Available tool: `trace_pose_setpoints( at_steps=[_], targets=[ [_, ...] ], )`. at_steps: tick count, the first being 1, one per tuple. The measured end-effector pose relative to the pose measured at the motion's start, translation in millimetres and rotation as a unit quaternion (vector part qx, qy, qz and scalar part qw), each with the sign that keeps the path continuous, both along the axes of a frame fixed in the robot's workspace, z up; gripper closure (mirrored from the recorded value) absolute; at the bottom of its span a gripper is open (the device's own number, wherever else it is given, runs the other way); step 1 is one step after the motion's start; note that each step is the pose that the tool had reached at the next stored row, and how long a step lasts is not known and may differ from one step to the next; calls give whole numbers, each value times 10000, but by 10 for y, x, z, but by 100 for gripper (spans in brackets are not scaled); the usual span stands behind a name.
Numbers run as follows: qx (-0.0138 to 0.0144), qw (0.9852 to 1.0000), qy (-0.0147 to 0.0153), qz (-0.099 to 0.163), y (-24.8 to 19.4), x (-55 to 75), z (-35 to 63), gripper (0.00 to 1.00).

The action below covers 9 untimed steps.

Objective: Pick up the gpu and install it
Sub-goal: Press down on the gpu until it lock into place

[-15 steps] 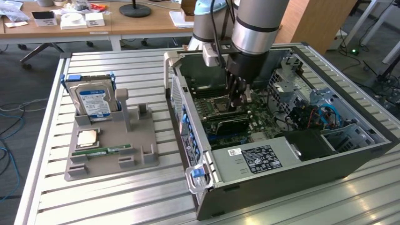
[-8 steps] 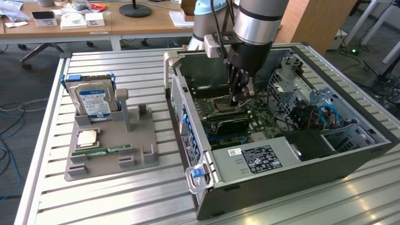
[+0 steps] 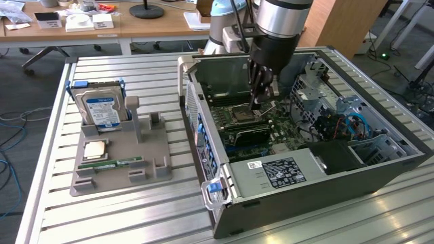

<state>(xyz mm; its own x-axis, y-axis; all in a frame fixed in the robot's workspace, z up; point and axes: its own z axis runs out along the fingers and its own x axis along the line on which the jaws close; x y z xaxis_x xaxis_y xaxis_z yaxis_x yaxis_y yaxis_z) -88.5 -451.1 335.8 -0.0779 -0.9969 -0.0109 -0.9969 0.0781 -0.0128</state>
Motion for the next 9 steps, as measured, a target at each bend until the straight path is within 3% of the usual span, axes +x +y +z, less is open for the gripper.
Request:
trace_pose_setpoints(
  at_steps=[9],
  targets=[
    [-4, 10000, -1, 0, 0, 0, 42, 89]
  ],
)
